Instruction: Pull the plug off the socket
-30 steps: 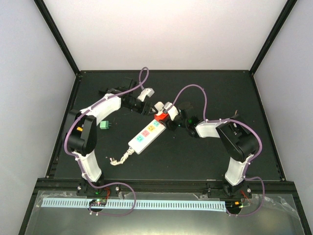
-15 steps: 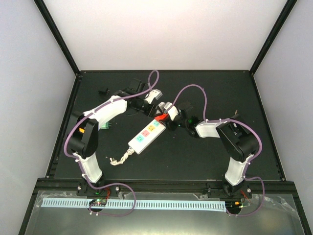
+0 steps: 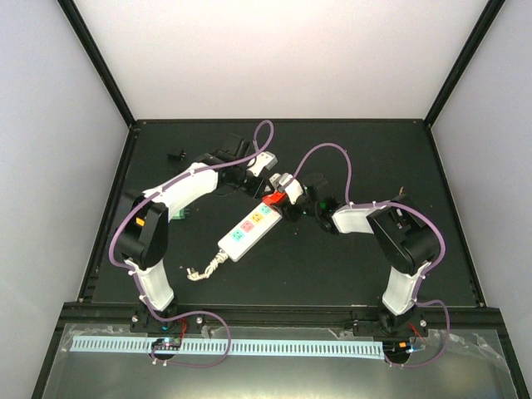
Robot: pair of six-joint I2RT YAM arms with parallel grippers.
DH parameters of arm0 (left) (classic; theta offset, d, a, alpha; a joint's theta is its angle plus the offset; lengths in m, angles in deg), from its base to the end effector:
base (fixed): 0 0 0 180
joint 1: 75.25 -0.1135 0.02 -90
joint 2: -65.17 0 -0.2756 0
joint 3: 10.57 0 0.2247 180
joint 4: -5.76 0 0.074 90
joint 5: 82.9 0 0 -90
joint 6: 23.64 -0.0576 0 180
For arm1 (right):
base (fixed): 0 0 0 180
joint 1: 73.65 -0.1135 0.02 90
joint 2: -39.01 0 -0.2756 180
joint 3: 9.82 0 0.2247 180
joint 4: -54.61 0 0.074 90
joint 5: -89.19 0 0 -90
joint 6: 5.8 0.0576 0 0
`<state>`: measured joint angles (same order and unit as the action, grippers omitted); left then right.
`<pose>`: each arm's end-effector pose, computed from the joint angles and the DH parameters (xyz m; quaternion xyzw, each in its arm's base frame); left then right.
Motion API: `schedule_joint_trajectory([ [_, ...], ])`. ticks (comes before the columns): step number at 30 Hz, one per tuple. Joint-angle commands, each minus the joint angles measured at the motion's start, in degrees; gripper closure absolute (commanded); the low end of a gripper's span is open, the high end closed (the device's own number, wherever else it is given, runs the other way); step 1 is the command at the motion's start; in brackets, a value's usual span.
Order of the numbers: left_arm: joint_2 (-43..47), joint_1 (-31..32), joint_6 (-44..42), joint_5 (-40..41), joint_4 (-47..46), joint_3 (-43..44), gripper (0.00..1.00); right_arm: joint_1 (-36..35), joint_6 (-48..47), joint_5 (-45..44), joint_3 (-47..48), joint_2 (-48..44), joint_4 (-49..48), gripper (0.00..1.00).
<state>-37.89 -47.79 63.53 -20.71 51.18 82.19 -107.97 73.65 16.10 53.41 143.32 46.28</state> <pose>0.3192 -0.1962 0.2386 0.3107 0.8769 -0.2854 0.2305 0.2929 0.2202 0.1631 -0.3965 0.7756 0.2239 0.4371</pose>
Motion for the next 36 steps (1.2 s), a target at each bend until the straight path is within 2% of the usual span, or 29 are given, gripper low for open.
schedule_joint_trajectory([
  [1,1.1,0.3,3.5,-3.5,-1.3,2.4,0.76,-0.6,0.8,-1.1,0.3,2.9,4.9,0.87],
  [12,1.8,-0.2,7.9,-8.4,-3.8,0.1,0.94,-0.6,0.6,-0.9,0.8,3.4,5.6,0.98],
  [15,2.1,-0.5,8.2,-10.0,-4.1,0.3,0.98,-0.6,0.7,-0.8,0.8,3.5,5.9,0.99],
  [36,7.9,-5.5,8.2,-11.2,-4.1,-0.5,0.98,-0.6,0.3,-1.6,1.9,4.4,7.1,0.99],
])
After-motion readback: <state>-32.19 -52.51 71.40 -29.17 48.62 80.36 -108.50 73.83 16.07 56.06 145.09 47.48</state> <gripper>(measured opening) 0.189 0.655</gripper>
